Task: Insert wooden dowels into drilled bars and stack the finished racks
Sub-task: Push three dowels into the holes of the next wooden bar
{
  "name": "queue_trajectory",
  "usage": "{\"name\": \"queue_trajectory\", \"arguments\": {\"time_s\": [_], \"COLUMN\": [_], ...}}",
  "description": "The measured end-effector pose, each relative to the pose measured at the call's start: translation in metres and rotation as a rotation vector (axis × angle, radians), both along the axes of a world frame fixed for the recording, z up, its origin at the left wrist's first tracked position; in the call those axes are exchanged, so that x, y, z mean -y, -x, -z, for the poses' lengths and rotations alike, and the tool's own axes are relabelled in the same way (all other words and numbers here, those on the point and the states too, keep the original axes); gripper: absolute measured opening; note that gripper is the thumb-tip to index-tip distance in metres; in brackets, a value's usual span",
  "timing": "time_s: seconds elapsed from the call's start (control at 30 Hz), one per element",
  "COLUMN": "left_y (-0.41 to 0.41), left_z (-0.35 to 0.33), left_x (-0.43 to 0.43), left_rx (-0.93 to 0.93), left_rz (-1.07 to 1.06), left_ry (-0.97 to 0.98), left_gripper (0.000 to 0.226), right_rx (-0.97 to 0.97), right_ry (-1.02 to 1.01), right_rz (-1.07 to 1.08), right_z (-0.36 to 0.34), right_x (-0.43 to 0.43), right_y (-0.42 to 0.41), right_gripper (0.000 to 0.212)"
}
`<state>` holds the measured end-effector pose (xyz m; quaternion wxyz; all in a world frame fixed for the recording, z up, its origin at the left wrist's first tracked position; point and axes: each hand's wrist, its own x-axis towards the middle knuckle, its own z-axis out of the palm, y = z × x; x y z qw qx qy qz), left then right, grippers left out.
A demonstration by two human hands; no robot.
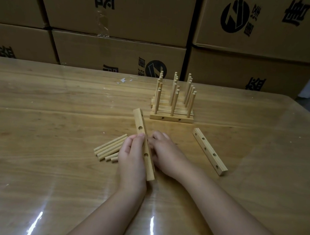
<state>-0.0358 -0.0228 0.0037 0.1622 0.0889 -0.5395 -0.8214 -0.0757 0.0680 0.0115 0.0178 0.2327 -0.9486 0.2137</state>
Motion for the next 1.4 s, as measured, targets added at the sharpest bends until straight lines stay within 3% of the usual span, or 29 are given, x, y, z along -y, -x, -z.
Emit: {"name": "queue_trajectory", "arguments": {"time_s": [0.2, 0.33, 0.5, 0.73, 1.13, 1.4], "left_y": [0.000, 0.003, 0.000, -0.009, -0.007, -0.005], "left_z": [0.001, 0.002, 0.000, -0.006, -0.001, 0.007], "left_x": [-0.003, -0.004, -0.004, -0.011, -0.010, -0.011], "left_rx": [0.030, 0.057, 0.084, -0.050, -0.059, -0.082], "left_rz": [0.145, 0.143, 0.229, 0.412, 0.459, 0.430], "left_ry": [0.086, 0.095, 0.290, 0.414, 0.457, 0.594], "left_gripper": [0.020, 0.029, 0.035, 0.028, 0.027, 0.032], "right_rx": [0.106, 0.089, 0.134, 0.060, 0.006, -0.335], "right_ry": [0.277, 0.339, 0.798, 0.993, 0.885, 0.564], "right_rz": [0.202, 0.289, 0.497, 0.457, 0.447, 0.480], "right_z": [0.002, 0.013, 0.018, 0.018, 0.011, 0.008], "right_x": [-0.034, -0.056, -0.073, -0.072, -0.086, -0.088], "right_y": [-0.011, -0.028, -0.040, -0.039, -0.039, -0.044], "right_gripper": [0.006, 0.026, 0.023, 0.020, 0.018, 0.022]}}
